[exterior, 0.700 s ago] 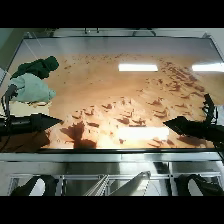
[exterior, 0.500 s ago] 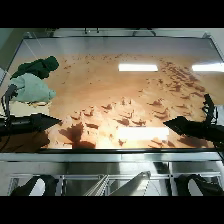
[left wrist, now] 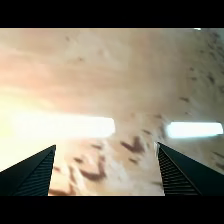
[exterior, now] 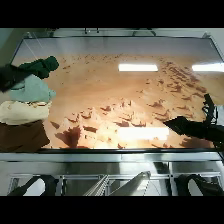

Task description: Fold the shirts.

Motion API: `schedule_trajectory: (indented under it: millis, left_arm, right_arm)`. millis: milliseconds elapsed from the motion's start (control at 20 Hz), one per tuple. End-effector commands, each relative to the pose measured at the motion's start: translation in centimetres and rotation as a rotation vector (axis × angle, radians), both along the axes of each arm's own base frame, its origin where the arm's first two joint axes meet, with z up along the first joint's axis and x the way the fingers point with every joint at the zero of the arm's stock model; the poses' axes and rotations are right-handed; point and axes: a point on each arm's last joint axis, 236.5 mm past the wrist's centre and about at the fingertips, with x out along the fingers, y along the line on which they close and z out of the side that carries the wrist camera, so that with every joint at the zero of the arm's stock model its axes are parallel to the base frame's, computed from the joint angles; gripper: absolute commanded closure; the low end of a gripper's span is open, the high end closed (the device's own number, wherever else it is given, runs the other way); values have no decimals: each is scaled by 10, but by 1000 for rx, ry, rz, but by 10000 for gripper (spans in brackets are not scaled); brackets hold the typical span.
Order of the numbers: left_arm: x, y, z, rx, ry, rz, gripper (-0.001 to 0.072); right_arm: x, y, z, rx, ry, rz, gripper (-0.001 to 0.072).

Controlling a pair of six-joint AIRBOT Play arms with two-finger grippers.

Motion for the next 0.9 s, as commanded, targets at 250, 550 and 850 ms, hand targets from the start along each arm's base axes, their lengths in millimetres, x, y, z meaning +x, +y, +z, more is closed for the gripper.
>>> schedule_trajectory:
  millis: [250,550,850]
  left_arm:
    - [207,101,-120,524,139,77,-13]
    - [221,136,-241,674,189,91,-13]
    - [237,107,-231,677,154,53,686]
  right_arm:
    - [2,-1,0,-4,-6,-9,692]
    - [2,-1,0,-4,-6,-9,691]
    - [2,-1,0,-7,-11,-3,691]
